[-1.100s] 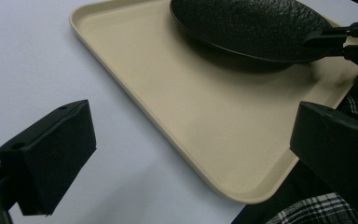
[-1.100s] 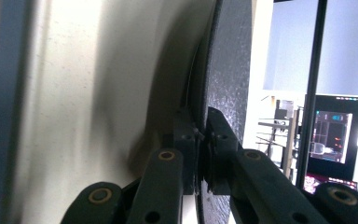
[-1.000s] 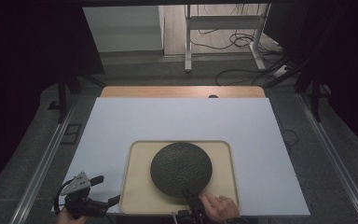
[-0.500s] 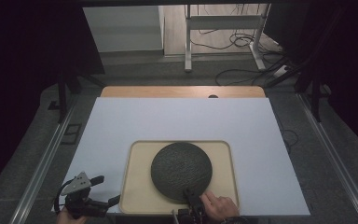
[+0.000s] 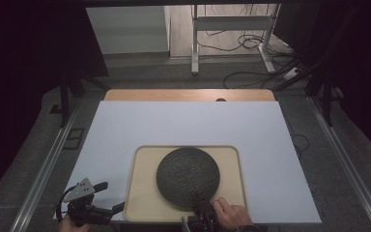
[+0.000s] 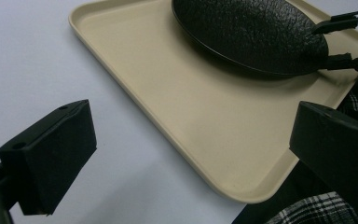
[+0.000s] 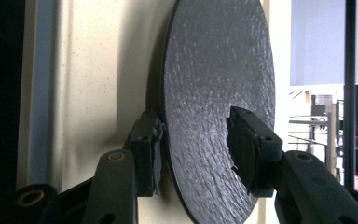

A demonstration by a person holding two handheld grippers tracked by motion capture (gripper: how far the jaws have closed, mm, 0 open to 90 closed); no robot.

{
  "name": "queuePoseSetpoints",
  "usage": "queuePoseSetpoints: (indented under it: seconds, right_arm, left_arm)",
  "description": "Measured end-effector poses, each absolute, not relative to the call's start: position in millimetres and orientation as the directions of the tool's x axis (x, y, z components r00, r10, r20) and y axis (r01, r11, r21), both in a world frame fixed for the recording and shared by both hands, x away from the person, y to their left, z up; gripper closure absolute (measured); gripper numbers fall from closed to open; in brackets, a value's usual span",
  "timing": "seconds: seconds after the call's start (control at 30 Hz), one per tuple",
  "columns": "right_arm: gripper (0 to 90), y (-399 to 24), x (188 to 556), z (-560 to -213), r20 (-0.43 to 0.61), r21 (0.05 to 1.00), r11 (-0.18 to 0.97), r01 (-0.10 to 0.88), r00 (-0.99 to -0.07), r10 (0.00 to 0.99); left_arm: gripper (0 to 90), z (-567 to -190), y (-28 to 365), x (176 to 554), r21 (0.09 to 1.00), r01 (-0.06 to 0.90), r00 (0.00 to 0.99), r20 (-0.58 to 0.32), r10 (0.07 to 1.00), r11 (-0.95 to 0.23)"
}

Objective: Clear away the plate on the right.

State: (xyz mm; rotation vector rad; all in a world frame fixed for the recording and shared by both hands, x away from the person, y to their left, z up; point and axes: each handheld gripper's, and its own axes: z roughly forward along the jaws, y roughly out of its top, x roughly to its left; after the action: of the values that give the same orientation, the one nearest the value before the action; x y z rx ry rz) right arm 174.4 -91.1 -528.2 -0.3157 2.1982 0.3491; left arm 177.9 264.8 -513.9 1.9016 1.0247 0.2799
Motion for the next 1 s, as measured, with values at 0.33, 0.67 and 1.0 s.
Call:
queuePoseSetpoints:
  seconds: [0.33, 0.67, 1.0]
  right_arm:
    - [50.5, -98, 171, -521, -0.790, 0.175, 0.925, -0.338, -0.608, -0.073]
    - [46.1, -103, 169, -509, -0.766, 0.262, 0.909, -0.326, -0.642, -0.009]
    - [40.7, -110, 176, -498, -0.733, 0.349, 0.897, -0.271, -0.675, 0.081]
  left_arm:
    - [0.1, -514, 264, 178, 0.810, 0.541, 0.626, -0.209, 0.751, -0.226]
    - [0.1, -514, 264, 178, 0.809, 0.541, 0.628, -0.207, 0.750, -0.229]
    - [0.2, -514, 263, 178, 0.808, 0.541, 0.630, -0.205, 0.749, -0.234]
